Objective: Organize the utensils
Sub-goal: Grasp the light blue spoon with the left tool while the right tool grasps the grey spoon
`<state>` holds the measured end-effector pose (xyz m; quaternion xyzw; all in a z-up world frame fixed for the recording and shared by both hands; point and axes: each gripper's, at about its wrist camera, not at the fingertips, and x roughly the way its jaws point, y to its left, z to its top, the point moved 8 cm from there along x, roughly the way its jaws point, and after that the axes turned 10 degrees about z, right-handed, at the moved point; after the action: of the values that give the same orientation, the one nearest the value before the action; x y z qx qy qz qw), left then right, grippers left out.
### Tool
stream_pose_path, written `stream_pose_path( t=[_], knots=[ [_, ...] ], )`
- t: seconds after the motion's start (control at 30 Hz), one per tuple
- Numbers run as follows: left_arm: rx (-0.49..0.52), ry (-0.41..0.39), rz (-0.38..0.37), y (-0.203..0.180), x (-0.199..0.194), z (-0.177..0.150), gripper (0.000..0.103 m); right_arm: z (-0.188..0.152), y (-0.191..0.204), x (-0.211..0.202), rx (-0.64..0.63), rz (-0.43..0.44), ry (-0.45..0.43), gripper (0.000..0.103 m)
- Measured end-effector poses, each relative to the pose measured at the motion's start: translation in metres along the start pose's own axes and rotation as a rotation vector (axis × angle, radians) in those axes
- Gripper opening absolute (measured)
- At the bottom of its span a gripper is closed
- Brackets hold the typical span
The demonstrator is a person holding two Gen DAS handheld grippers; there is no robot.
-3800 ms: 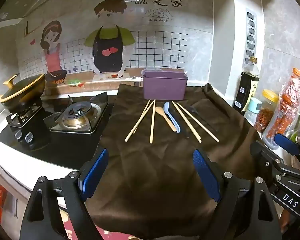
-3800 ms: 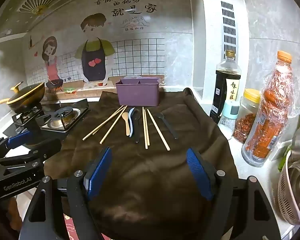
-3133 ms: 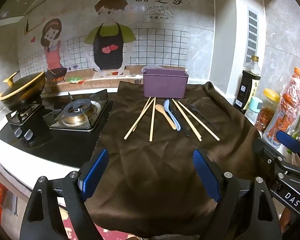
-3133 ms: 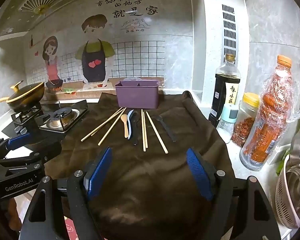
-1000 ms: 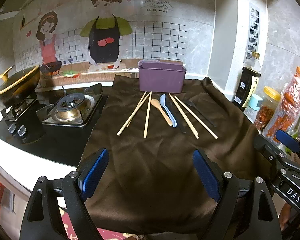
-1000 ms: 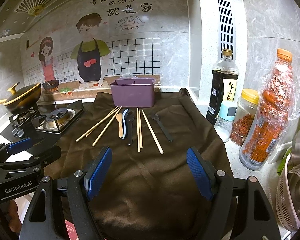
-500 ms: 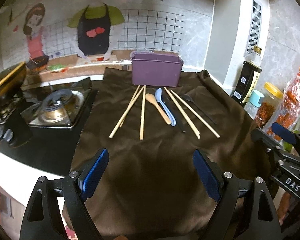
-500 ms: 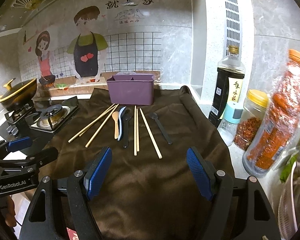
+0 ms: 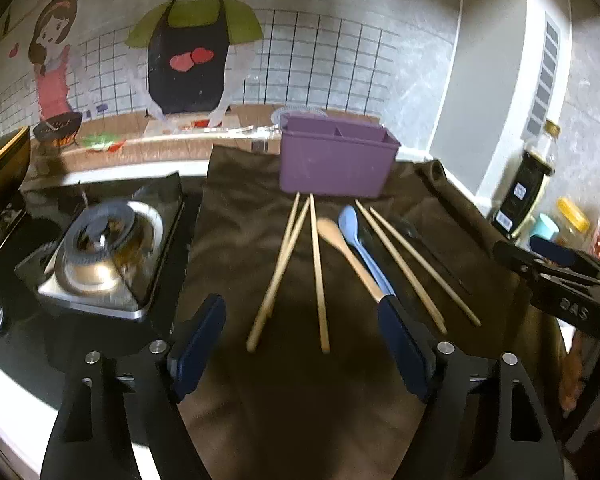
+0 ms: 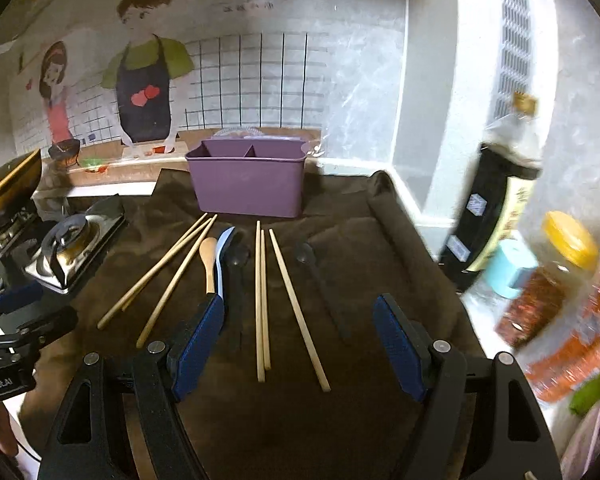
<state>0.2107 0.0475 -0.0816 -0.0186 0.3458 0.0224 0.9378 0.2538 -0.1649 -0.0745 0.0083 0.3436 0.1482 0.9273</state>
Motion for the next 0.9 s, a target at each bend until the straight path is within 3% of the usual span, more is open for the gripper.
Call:
stream_pose_path(
  t=[0.07, 0.2, 0.43, 0.6, 0.9],
  knots=[
    [-0.008, -0.008, -0.001, 0.005, 0.008, 0.009, 0.072, 0.005, -0.008, 0.02, 0.013, 0.042, 0.036, 0.073],
    [-0.02, -0.003, -0.021, 0.006, 0.023, 0.024, 0.066, 0.011, -0.029, 0.063, 0.047, 0.071, 0.149, 0.052],
    [-0.017, -0.042, -0.034, -0.008, 0.036, 0.061, 0.066, 0.021, -0.039, 0.126, -0.002, 0.138, 0.241, 0.052],
    [0.006, -0.057, -0.044, -0.023, 0.048, 0.082, 0.066, 0.013, -0.045, 0.17, -0.038, 0.141, 0.32, 0.038],
    [0.038, 0.031, -0.063, -0.038, 0.086, 0.076, 0.066, 0.018, -0.047, 0.202, -0.097, 0.131, 0.329, 0.038]
  ],
)
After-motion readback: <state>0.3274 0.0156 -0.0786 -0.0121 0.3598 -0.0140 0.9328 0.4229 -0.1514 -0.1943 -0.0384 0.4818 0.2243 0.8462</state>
